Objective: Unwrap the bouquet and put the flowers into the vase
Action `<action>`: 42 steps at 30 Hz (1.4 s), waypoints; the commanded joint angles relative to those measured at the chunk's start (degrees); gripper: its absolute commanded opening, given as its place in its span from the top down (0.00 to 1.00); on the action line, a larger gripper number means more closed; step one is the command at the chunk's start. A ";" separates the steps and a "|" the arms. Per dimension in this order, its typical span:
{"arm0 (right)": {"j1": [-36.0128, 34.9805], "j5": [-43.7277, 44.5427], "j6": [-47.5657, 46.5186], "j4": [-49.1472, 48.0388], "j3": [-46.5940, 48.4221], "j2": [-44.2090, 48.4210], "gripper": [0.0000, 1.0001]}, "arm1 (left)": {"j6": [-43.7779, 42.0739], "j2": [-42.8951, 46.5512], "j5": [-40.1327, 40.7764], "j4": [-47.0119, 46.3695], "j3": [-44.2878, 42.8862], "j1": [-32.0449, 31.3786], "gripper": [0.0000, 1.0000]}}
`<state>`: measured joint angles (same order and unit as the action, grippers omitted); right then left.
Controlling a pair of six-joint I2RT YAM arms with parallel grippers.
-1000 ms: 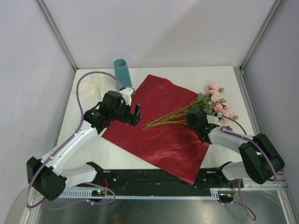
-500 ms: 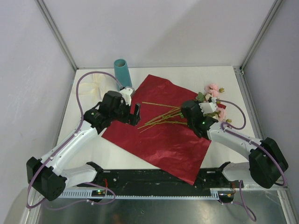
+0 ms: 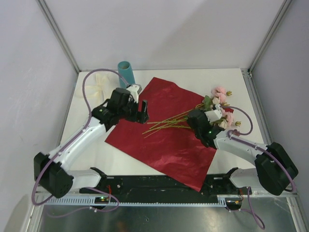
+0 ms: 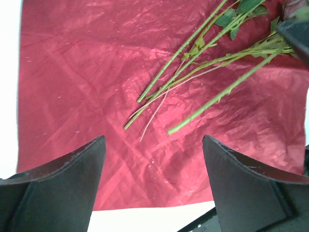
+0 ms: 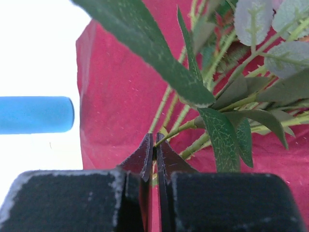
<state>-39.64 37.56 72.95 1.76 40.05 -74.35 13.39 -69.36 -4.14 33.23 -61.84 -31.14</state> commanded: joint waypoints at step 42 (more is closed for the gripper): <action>4.93 -13.43 4.81 -14.73 -11.60 7.99 1.00 | 12.87 -2.25 -5.84 -9.44 2.67 -2.39 0.38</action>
<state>-35.14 24.64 80.88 -9.21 29.76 -67.92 28.56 -74.28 -15.18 19.79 -54.02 -34.06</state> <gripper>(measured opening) 0.033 0.600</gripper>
